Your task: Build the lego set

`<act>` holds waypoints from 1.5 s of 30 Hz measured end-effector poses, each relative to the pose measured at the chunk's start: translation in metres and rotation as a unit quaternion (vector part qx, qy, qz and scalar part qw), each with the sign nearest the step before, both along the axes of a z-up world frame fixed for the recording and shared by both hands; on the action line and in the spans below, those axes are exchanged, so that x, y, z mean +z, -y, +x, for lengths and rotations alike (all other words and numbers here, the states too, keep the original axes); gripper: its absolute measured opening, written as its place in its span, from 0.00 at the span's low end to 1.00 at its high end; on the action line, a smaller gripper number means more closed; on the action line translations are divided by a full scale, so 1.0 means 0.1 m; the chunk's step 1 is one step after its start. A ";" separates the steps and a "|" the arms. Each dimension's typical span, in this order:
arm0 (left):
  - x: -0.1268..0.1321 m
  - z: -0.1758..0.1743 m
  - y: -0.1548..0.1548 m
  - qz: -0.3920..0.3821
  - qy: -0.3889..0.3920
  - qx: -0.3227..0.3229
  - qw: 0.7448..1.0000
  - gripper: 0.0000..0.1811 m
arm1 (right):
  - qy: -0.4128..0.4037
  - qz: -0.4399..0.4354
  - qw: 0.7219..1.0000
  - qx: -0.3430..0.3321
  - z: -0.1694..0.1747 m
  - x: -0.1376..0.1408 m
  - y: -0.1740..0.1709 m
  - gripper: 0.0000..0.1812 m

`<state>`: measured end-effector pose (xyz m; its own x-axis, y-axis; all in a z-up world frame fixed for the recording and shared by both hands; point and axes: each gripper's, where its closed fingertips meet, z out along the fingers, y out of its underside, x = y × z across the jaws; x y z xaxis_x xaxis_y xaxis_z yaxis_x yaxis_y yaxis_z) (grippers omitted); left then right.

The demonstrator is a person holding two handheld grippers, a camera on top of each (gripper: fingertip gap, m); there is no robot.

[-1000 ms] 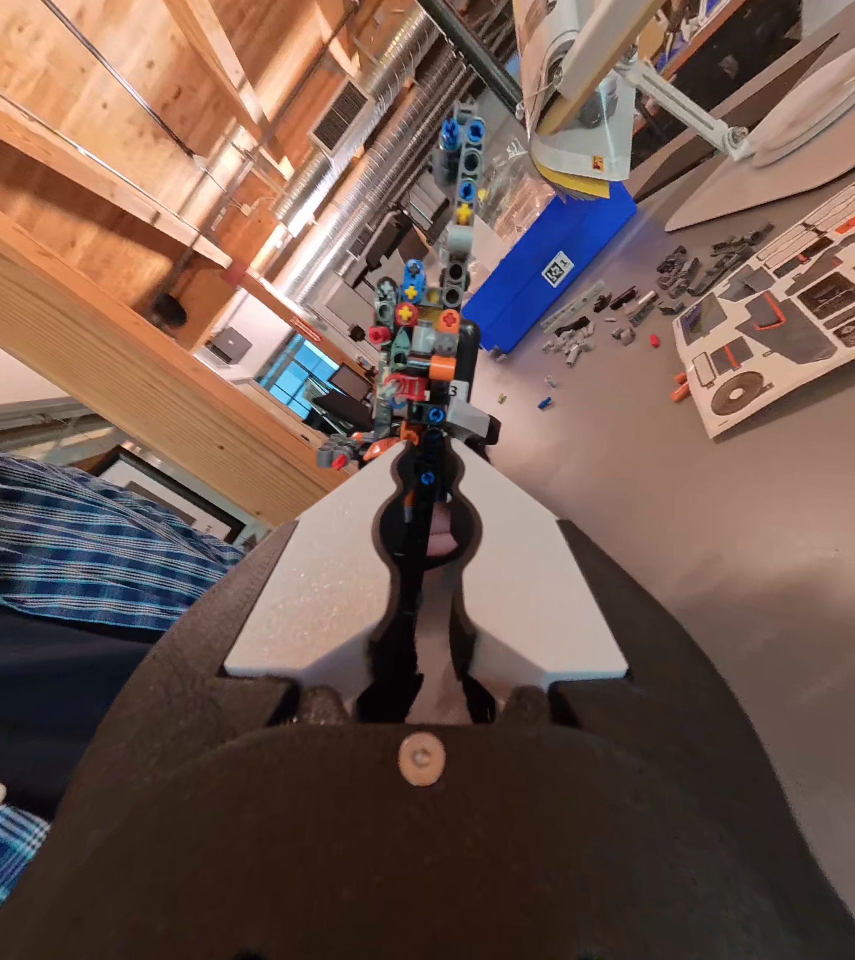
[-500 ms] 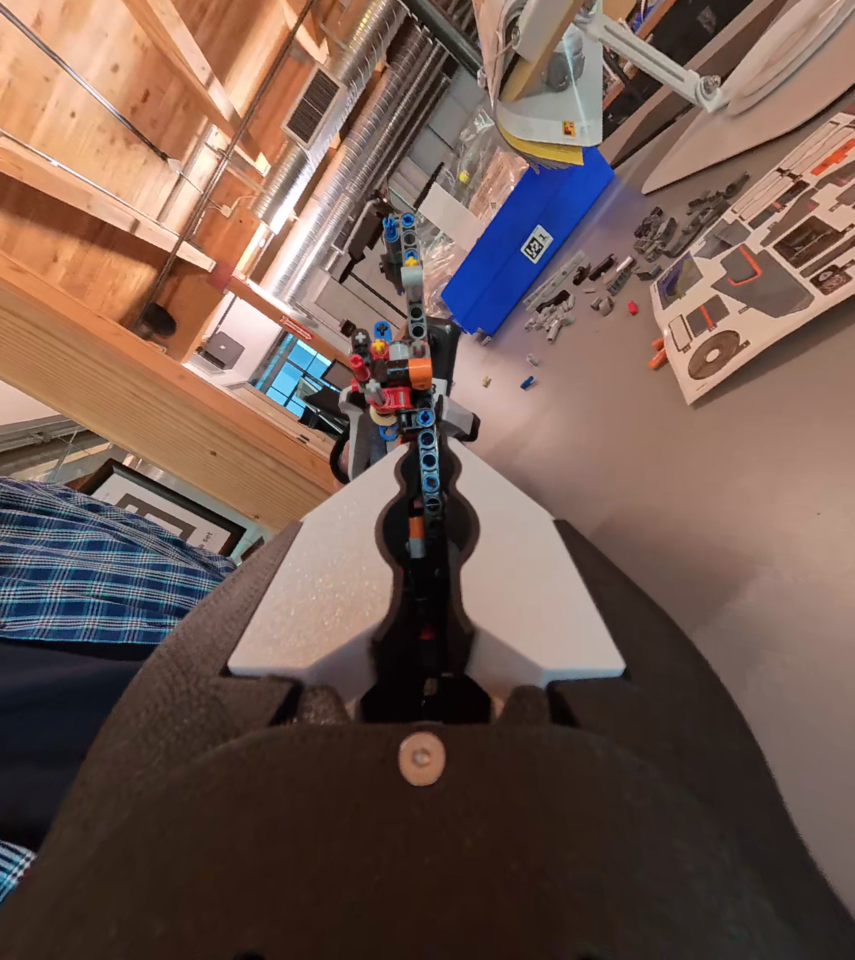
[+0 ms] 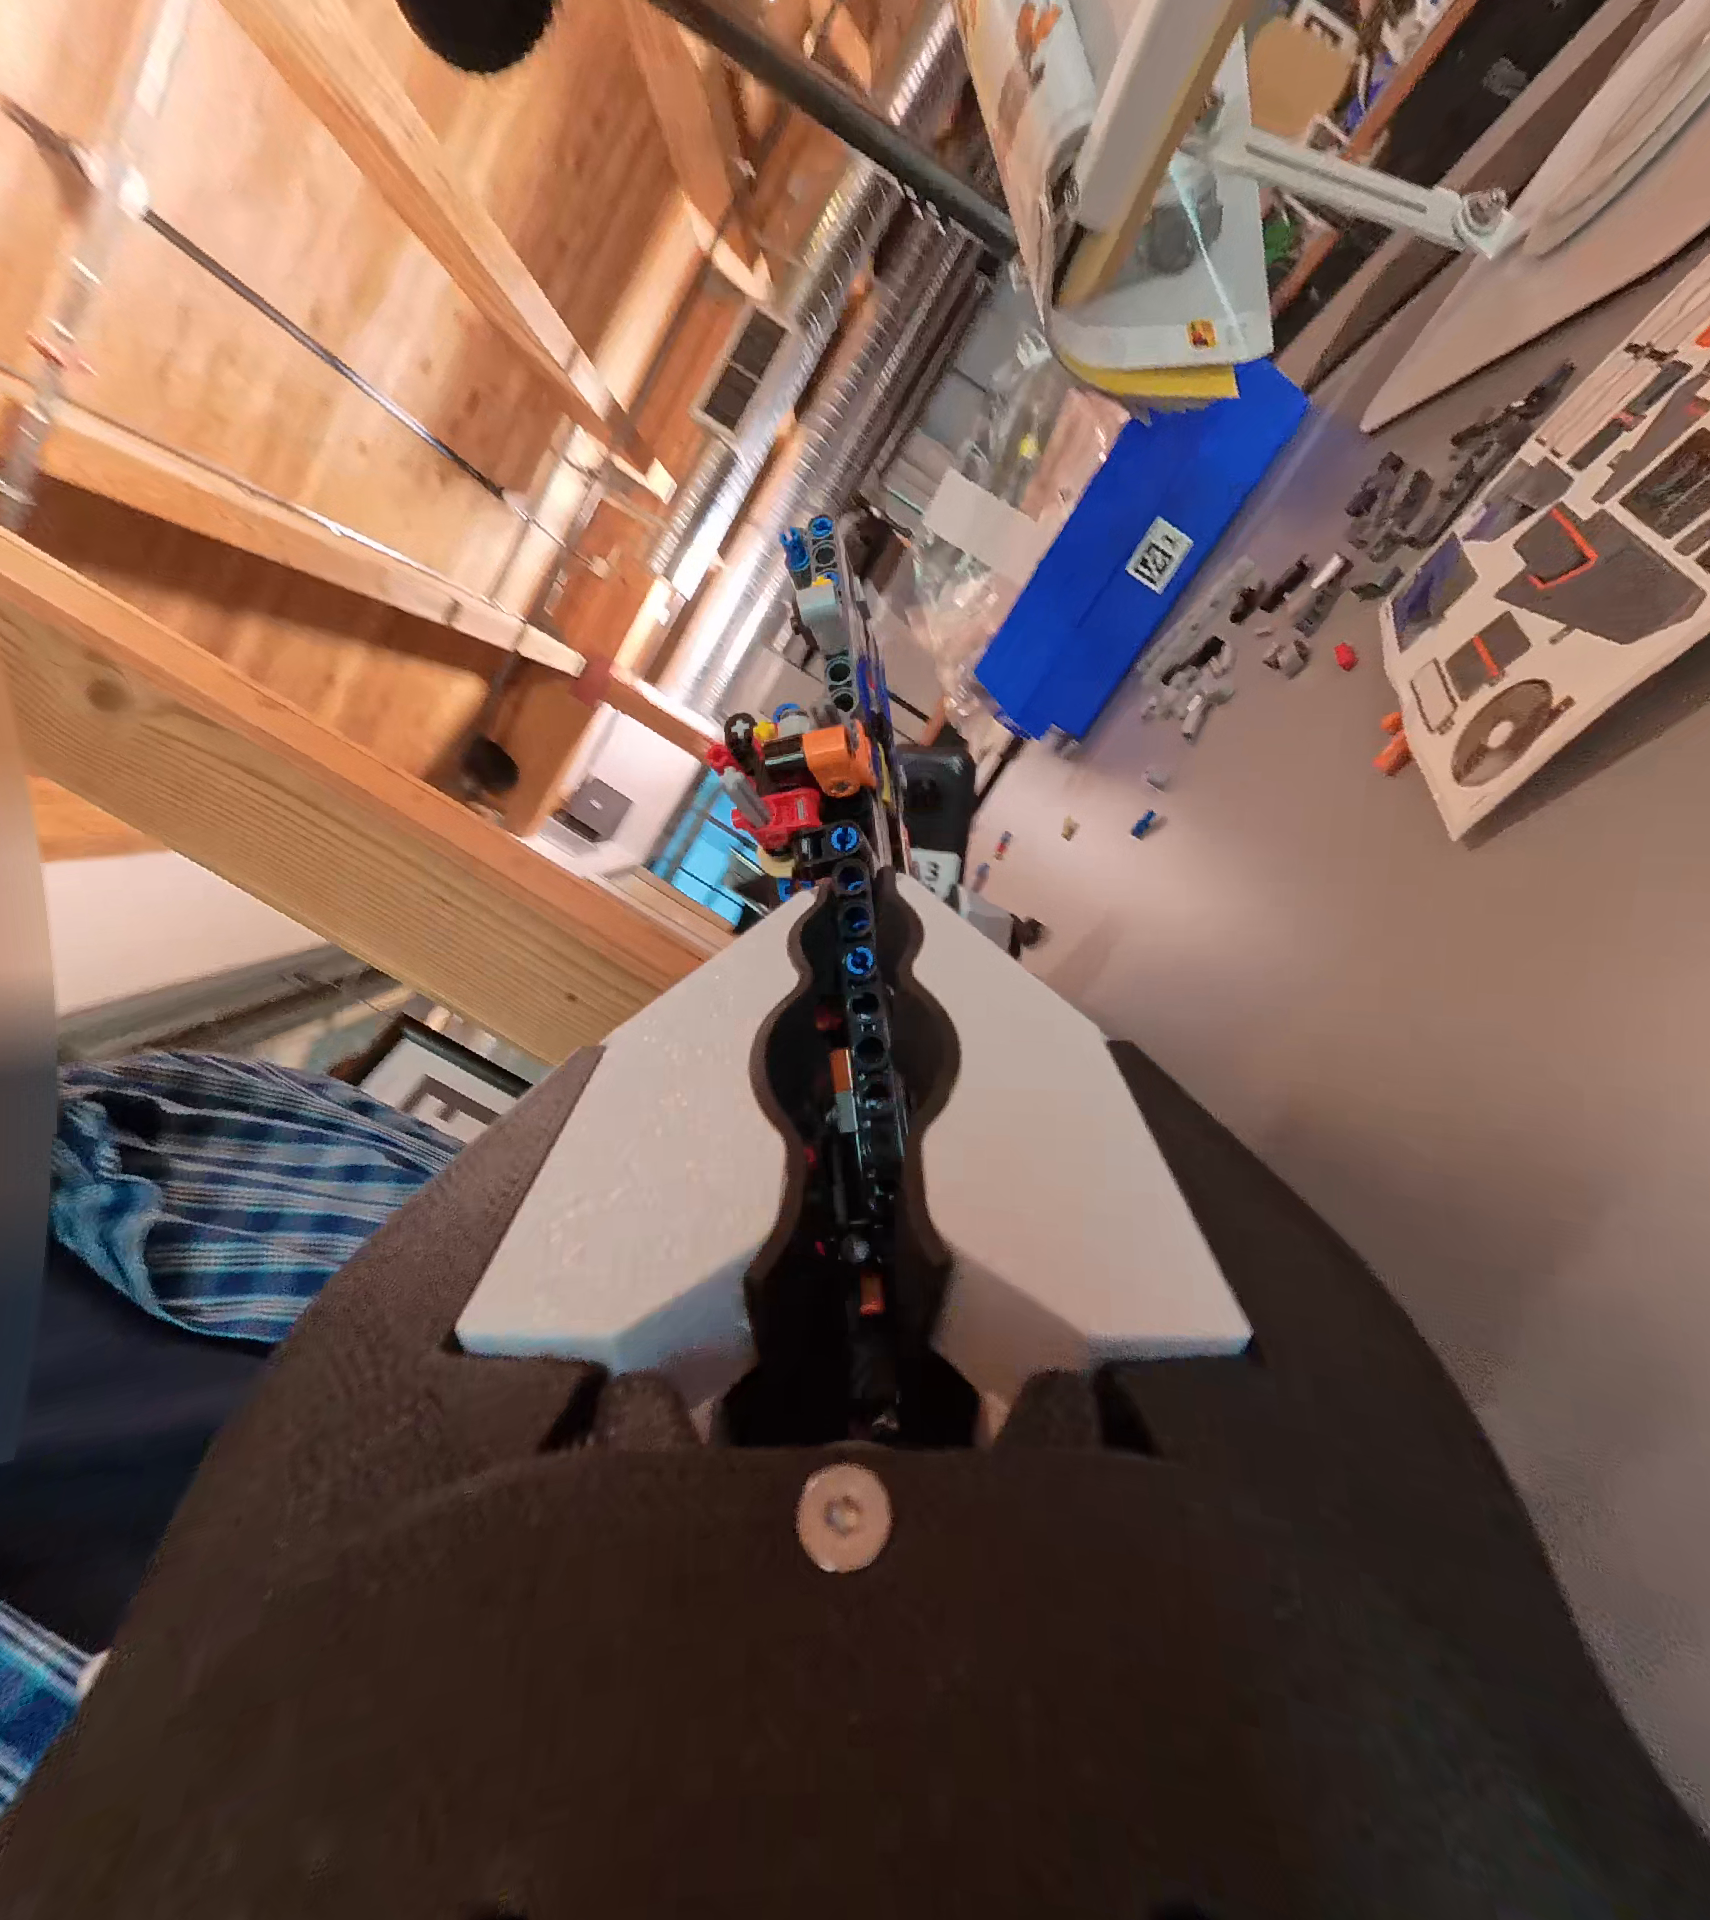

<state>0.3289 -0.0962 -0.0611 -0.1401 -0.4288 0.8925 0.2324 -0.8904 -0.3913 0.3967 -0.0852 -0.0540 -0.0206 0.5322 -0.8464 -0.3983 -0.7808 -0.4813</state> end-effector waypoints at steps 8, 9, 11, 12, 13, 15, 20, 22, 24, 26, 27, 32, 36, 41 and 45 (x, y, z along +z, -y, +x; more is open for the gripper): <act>0.03 0.02 0.02 0.023 -0.004 -0.001 1.000 0.20 | -0.091 -0.029 0.995 -0.023 0.08 0.13 -0.09 0.02; 0.03 0.04 0.04 0.029 -0.006 -0.007 1.000 0.19 | -0.098 -0.032 0.994 -0.028 0.10 0.14 -0.10 0.02; 0.07 0.04 0.04 0.033 0.006 -0.005 0.999 0.16 | -0.112 -0.034 0.993 -0.030 0.12 0.18 -0.11 0.02; 0.07 0.05 0.05 0.036 0.005 -0.006 0.999 0.16 | -0.115 -0.035 0.992 -0.031 0.12 0.19 -0.11 0.02; 0.06 0.07 0.05 0.040 0.000 -0.005 0.999 0.16 | -0.118 -0.035 0.992 -0.028 0.11 0.20 -0.11 0.02; 0.09 0.11 0.06 0.049 0.004 -0.005 0.999 0.14 | -0.118 -0.034 0.992 -0.023 0.07 0.20 -0.09 0.02; 0.14 0.14 0.06 0.071 0.003 0.006 0.997 0.08 | -0.092 -0.028 0.995 -0.022 -0.01 0.16 -0.06 0.02; 0.12 0.10 0.04 0.075 -0.006 0.009 0.997 0.08 | -0.052 -0.015 0.998 -0.021 -0.04 0.11 -0.04 0.02; 0.08 0.07 0.04 0.080 -0.024 0.007 0.996 0.04 | -0.014 0.003 1.000 -0.013 -0.07 0.06 -0.01 0.02; 0.05 0.06 0.05 0.077 -0.035 -0.003 0.996 0.04 | 0.017 0.018 1.000 -0.003 -0.08 0.03 0.03 0.02; 0.04 0.06 0.05 0.082 -0.043 -0.003 0.996 0.04 | 0.035 0.024 0.999 0.001 -0.08 0.01 0.04 0.02; 0.01 0.07 0.07 0.078 -0.046 -0.016 0.996 0.04 | 0.057 0.038 0.997 0.024 0.01 0.00 0.08 0.04; 0.02 0.07 0.06 0.077 -0.044 -0.017 0.996 0.04 | 0.083 0.051 0.994 0.042 0.04 -0.02 0.10 0.01; 0.03 0.06 0.04 0.071 -0.036 -0.016 0.997 0.04 | 0.082 0.052 0.994 0.053 0.03 -0.05 0.12 0.00; 0.02 0.06 0.02 0.066 -0.035 -0.011 0.997 0.04 | 0.060 0.046 0.996 0.056 0.03 -0.03 0.12 0.04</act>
